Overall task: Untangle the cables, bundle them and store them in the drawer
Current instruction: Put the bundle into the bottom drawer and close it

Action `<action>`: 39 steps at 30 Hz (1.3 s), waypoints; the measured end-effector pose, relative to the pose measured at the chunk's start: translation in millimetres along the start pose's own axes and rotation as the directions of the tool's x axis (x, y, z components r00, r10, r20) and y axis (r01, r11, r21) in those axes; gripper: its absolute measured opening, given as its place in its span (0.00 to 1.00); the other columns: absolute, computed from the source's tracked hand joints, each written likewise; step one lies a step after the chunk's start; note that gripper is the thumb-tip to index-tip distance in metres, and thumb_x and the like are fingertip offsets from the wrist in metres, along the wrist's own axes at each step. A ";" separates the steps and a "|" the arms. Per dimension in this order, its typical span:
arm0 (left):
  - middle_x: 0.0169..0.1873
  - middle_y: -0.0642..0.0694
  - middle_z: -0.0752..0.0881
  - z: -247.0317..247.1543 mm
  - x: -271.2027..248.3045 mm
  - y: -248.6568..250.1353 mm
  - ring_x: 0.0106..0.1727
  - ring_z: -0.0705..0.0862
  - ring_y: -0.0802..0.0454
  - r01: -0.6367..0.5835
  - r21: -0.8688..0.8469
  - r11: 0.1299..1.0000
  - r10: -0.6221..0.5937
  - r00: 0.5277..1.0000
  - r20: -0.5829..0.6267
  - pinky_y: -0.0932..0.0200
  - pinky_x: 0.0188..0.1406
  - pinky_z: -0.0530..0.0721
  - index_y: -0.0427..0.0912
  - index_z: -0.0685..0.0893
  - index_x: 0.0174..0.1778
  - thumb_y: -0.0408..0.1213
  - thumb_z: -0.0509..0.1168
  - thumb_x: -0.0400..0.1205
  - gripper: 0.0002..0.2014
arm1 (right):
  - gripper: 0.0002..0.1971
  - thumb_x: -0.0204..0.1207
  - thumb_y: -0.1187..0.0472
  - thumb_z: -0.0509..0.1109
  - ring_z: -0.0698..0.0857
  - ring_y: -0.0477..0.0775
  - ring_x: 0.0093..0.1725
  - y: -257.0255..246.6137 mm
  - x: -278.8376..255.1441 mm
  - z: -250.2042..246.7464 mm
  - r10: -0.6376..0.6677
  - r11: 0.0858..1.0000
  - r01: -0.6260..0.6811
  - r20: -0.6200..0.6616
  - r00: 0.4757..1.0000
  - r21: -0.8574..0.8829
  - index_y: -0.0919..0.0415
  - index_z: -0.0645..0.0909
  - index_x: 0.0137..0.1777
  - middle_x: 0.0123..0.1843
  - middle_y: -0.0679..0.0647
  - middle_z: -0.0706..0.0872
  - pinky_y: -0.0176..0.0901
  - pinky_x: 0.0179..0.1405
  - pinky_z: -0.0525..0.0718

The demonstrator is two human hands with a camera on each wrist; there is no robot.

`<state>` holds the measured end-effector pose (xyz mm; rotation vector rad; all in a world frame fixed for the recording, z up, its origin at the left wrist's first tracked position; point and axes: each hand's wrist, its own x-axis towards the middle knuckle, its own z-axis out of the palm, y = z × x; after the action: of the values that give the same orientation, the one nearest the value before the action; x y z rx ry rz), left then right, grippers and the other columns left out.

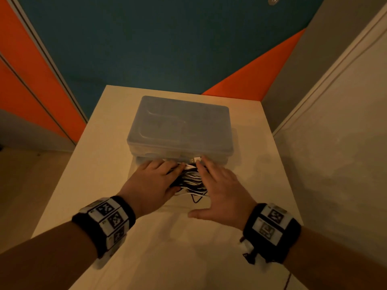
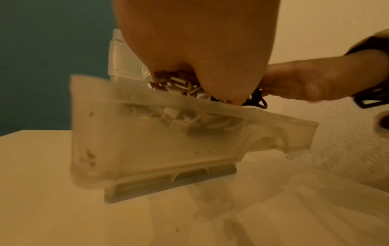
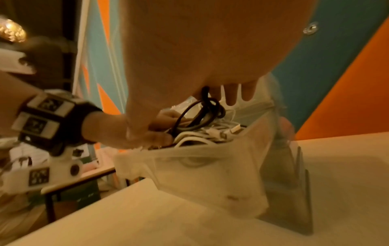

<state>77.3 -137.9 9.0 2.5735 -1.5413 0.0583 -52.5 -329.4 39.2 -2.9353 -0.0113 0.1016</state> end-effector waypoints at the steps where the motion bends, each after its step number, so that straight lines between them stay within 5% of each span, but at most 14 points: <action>1: 0.64 0.48 0.82 -0.8 -0.1 0.7 0.60 0.83 0.44 -0.001 0.003 1.000 0.001 1.000 -0.003 0.47 0.60 0.82 0.46 0.75 0.77 0.58 0.53 0.80 0.31 | 0.63 0.61 0.22 0.66 0.49 0.53 0.83 -1.1 4.3 1.7 0.002 1.000 -0.002 0.034 0.999 -0.016 0.55 0.40 0.86 0.87 0.53 0.46 0.46 0.81 0.45; 9: 0.71 0.50 0.80 -3.8 -2.5 -3.5 0.69 0.81 0.46 0.002 -0.019 1.000 -0.001 0.999 0.045 0.46 0.69 0.78 0.48 0.69 0.79 0.60 0.60 0.78 0.35 | 0.65 0.59 0.20 0.65 0.50 0.55 0.85 0.4 14.6 5.5 0.008 1.000 -0.007 0.055 0.998 -0.020 0.59 0.40 0.85 0.86 0.54 0.50 0.49 0.84 0.54; 15: 0.69 0.51 0.83 -5.9 3.3 -5.5 0.69 0.82 0.47 0.032 -0.053 0.998 -0.031 0.999 0.037 0.45 0.67 0.80 0.50 0.75 0.76 0.59 0.58 0.77 0.32 | 0.63 0.55 0.18 0.61 0.68 0.58 0.73 -3.3 23.5 5.3 0.062 0.990 -0.067 -0.043 0.997 -0.127 0.60 0.56 0.83 0.76 0.52 0.63 0.55 0.73 0.72; 20: 0.67 0.44 0.80 -3.6 0.3 -5.5 0.63 0.80 0.39 0.060 0.073 0.996 -0.061 0.998 0.007 0.40 0.64 0.78 0.50 0.77 0.75 0.61 0.56 0.78 0.31 | 0.55 0.56 0.21 0.61 0.71 0.59 0.69 -1.2 22.6 7.4 0.038 0.981 -0.059 -0.118 0.992 -0.184 0.56 0.66 0.79 0.72 0.52 0.70 0.55 0.68 0.72; 24: 0.63 0.45 0.81 -0.2 -4.9 -4.6 0.60 0.80 0.39 0.040 0.100 0.994 -0.039 0.999 -0.007 0.38 0.61 0.76 0.49 0.75 0.76 0.64 0.50 0.83 0.32 | 0.41 0.67 0.27 0.59 0.75 0.55 0.64 -0.3 26.0 3.8 -0.012 0.995 0.002 -0.097 0.995 -0.101 0.55 0.72 0.73 0.66 0.49 0.75 0.51 0.66 0.73; 32: 0.60 0.49 0.84 -0.6 -2.6 -1.7 0.58 0.83 0.42 0.081 0.073 0.994 -0.077 0.995 -0.058 0.41 0.58 0.76 0.50 0.80 0.73 0.53 0.49 0.85 0.25 | 0.28 0.79 0.42 0.45 0.80 0.56 0.54 0.2 34.3 8.6 0.047 0.987 -0.061 -0.094 0.994 -0.151 0.53 0.80 0.63 0.54 0.49 0.82 0.52 0.54 0.76; 39: 0.56 0.59 0.86 -1.8 -5.6 -1.6 0.60 0.83 0.48 0.103 -0.042 0.994 -0.107 0.989 -0.099 0.47 0.57 0.75 0.58 0.83 0.64 0.54 0.54 0.83 0.18 | 0.14 0.78 0.51 0.57 0.81 0.56 0.44 -2.0 39.8 11.4 0.030 0.970 -0.075 -0.196 0.980 -0.231 0.53 0.84 0.48 0.42 0.49 0.80 0.48 0.44 0.74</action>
<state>76.1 -132.0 10.0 2.5758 -1.3572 0.1452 -13.6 -324.6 25.7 -3.1713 0.0900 -0.1875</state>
